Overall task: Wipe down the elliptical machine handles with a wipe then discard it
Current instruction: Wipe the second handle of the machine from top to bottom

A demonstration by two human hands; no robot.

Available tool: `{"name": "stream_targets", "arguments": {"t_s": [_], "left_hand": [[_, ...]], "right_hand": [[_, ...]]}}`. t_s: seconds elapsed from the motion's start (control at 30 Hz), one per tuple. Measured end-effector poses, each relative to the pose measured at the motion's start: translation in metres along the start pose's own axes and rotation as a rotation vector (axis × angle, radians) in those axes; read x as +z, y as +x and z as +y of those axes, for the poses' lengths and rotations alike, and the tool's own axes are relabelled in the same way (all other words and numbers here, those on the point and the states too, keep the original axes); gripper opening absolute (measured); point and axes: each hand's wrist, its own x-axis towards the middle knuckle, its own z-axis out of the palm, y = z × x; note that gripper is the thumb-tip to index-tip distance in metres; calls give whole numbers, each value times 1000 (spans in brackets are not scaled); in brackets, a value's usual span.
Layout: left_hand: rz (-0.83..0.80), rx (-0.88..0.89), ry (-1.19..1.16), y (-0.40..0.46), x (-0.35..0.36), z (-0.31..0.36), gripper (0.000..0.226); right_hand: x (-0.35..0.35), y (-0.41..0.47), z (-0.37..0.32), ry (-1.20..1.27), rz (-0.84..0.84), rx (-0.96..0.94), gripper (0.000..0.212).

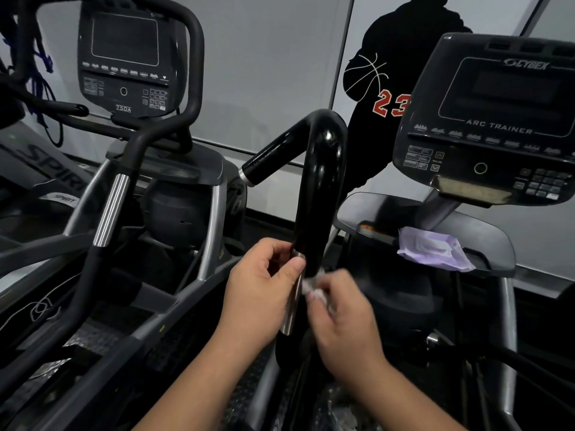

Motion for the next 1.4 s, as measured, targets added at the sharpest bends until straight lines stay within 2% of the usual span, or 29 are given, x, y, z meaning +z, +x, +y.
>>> {"name": "stream_targets", "arguments": {"t_s": [0.1, 0.2, 0.3, 0.43, 0.5, 0.57, 0.67, 0.7, 0.87, 0.97, 1.07, 1.17, 1.27, 1.33, 1.4], "left_hand": [[6, -5, -9, -2, 1, -2, 20], [5, -3, -10, -2, 2, -3, 20], [4, 10, 3, -1, 2, -5, 15], [25, 51, 48, -1, 4, -9, 11], [29, 56, 50, -2, 4, -9, 11], [26, 57, 41, -3, 4, -9, 11], [14, 47, 32, -1, 3, -11, 11], [9, 49, 32, -1, 2, -11, 11], [12, 63, 38, 0, 3, -13, 11], [20, 65, 39, -1, 3, -13, 11], [14, 57, 43, 0, 2, -13, 10], [14, 61, 27, 2, 2, -13, 13], [6, 53, 14, 2, 3, -14, 11], [11, 46, 4, 1, 3, -13, 10], [15, 35, 7, 1, 2, -12, 10]], "right_hand": [[-5, 15, -9, 146, 109, 61, 20], [10, -16, 9, 192, 14, 277, 17], [19, -35, 19, 171, -97, 461, 23], [0, 20, -12, 262, 105, 321, 27], [-7, 35, -21, 315, 156, 319, 32], [-2, 23, -18, 319, 83, 363, 37], [13, -12, -8, 307, -151, 560, 49], [12, -13, -9, 311, -178, 590, 50], [-17, 37, -35, 504, -46, 401, 51], [-13, 23, -28, 415, -66, 420, 58], [0, -4, -14, 287, -155, 570, 53], [-6, 15, -16, 292, -1, 484, 35], [-19, 39, -29, 494, 115, 435, 22], [-17, 27, -26, 453, 86, 471, 20], [-4, 2, -17, 340, -9, 584, 19]]}}
